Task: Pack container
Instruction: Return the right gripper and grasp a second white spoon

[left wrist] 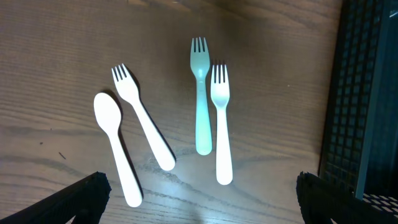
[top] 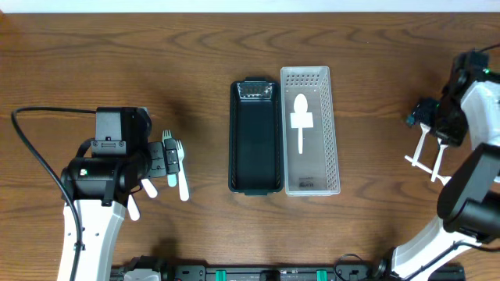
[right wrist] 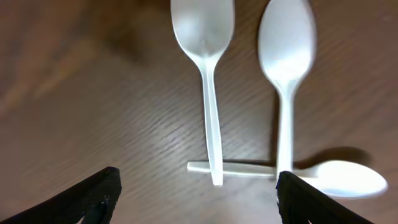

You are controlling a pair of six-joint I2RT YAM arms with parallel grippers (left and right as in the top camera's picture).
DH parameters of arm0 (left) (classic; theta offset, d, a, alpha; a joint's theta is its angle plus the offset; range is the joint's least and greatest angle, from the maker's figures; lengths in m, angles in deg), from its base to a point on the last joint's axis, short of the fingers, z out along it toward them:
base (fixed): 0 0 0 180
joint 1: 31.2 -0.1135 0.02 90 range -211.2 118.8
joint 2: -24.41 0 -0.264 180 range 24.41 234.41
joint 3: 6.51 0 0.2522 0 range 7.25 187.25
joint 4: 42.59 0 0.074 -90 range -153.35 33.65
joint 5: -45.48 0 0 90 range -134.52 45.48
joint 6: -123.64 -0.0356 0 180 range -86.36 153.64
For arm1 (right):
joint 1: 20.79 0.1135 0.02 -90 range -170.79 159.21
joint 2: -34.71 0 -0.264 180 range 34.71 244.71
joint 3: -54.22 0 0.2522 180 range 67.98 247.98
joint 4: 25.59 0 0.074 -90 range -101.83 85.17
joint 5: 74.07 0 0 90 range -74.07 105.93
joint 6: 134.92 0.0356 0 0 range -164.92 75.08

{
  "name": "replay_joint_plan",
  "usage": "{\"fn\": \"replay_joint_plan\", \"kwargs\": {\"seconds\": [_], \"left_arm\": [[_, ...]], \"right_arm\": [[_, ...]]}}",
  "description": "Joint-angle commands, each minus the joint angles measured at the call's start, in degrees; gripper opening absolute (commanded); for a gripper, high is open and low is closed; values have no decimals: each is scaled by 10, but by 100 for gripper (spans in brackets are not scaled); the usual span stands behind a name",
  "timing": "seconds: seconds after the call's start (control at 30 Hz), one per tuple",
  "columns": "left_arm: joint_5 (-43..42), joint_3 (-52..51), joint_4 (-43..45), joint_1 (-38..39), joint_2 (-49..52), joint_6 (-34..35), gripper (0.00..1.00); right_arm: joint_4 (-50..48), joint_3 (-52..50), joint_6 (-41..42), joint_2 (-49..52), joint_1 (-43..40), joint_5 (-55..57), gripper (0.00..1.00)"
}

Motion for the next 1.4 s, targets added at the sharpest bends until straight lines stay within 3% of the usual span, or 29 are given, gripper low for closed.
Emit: {"fn": "replay_joint_plan", "kwargs": {"seconds": [0.0, 0.63, 0.87, 1.0, 1.17, 1.27, 1.37], "left_arm": [[0, 12, -1, -2, 1, 5, 98], [0, 12, -1, -2, 1, 5, 98], [0, 12, -1, -2, 1, 5, 98], [0, 12, -2, -2, 1, 5, 98], [0, 12, -2, -2, 1, 5, 98], [0, 12, -2, -2, 1, 5, 98], [0, 12, -2, -2, 1, 5, 98]], "right_arm": [[-19, -11, -19, 19, -6, -6, 83], [-104, -12, -36, 96, -10, -12, 86], [-100, -12, -37, 116, -10, -13, 82], [-96, -12, -37, 117, -10, -14, 68], [-88, -12, -37, 117, -10, -14, 41], [-88, -12, -37, 117, -10, -13, 33], [-88, -12, -37, 117, -10, -13, 19]]}}
